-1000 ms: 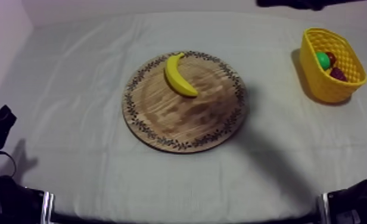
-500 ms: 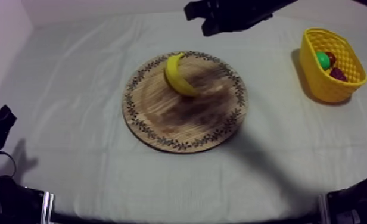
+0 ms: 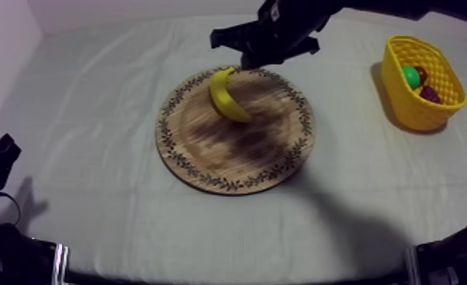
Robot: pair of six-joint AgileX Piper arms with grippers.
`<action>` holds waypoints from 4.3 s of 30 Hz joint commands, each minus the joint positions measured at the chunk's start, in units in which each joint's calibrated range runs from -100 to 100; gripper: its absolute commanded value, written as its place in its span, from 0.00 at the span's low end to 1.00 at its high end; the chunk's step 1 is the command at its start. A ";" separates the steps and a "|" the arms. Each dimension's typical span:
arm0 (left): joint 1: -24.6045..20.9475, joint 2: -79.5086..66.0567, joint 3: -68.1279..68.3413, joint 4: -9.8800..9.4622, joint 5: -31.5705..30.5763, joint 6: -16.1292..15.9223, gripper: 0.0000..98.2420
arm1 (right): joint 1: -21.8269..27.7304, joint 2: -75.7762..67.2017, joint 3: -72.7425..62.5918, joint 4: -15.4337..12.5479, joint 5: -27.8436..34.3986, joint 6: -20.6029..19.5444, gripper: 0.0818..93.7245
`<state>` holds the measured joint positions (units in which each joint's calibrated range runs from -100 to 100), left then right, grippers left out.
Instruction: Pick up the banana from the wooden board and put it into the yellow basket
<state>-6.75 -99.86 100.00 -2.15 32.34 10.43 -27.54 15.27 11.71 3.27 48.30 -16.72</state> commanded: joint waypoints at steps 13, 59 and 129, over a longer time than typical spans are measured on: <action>-0.02 0.04 0.00 0.03 0.00 -0.01 0.00 | 0.15 9.78 -9.57 -2.46 4.33 1.13 0.96; -0.02 0.04 0.00 0.03 0.00 -0.01 0.00 | 0.18 18.75 -15.04 -2.72 8.20 5.37 0.16; -0.02 0.04 0.00 0.03 0.00 -0.01 0.00 | 29.71 -34.93 22.06 -4.40 3.51 12.96 0.55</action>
<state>-6.75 -99.86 100.00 -2.15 32.34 10.43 2.96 -15.49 32.61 -1.14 52.40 -3.54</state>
